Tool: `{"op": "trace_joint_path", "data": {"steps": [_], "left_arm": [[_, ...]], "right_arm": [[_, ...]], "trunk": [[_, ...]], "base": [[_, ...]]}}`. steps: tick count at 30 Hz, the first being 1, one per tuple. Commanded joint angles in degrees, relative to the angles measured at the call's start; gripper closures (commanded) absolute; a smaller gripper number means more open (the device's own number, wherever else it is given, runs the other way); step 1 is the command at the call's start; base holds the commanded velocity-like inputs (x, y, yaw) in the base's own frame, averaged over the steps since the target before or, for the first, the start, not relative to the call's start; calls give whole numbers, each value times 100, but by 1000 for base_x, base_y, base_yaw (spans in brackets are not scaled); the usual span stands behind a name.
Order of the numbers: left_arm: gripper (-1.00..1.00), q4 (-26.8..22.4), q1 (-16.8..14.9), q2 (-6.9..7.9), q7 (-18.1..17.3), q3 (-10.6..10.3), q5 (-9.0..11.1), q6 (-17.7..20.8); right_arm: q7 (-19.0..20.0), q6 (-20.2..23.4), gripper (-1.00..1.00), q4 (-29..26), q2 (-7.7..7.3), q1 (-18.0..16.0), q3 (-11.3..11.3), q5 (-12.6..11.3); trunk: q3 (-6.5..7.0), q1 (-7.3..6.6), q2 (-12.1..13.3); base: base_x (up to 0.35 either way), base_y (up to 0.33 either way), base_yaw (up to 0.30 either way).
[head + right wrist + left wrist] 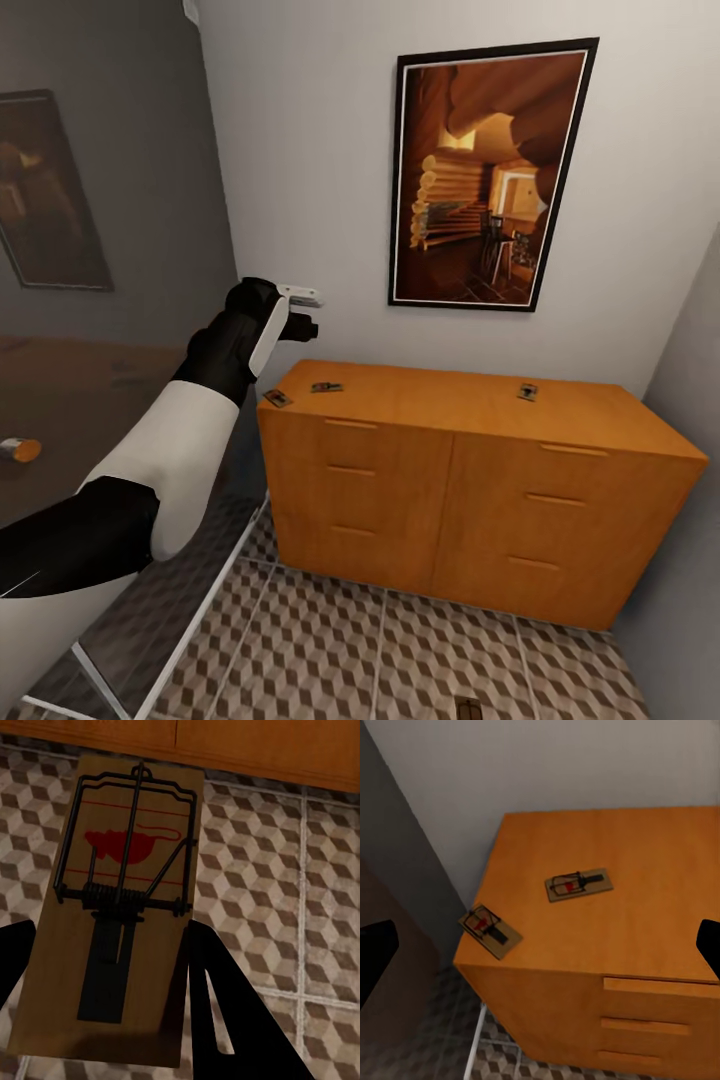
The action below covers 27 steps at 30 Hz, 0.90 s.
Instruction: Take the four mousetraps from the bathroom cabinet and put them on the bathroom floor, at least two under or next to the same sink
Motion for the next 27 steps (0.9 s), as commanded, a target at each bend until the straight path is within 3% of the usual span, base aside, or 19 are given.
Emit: {"op": "trace_joint_path", "data": {"steps": [1,13,27], "left_arm": [[-100,-4,-4,2,45,-13,43,19],[-100,3,-3,2,45,-17,43,19],[-100,152,49,2,42,-19,43,19]], "right_arm": [[-16,-16,100,5,1,-4,16,-2],[-16,-16,100,5,-3,-4,15,-2],[-16,-16,100,5,-3,-4,15,-2]], "trunk": [[-6,1,-3],[63,1,-3],[189,1,-3]], "base": [[97,61,-3],[168,122,-1],[14,9,0]]}}
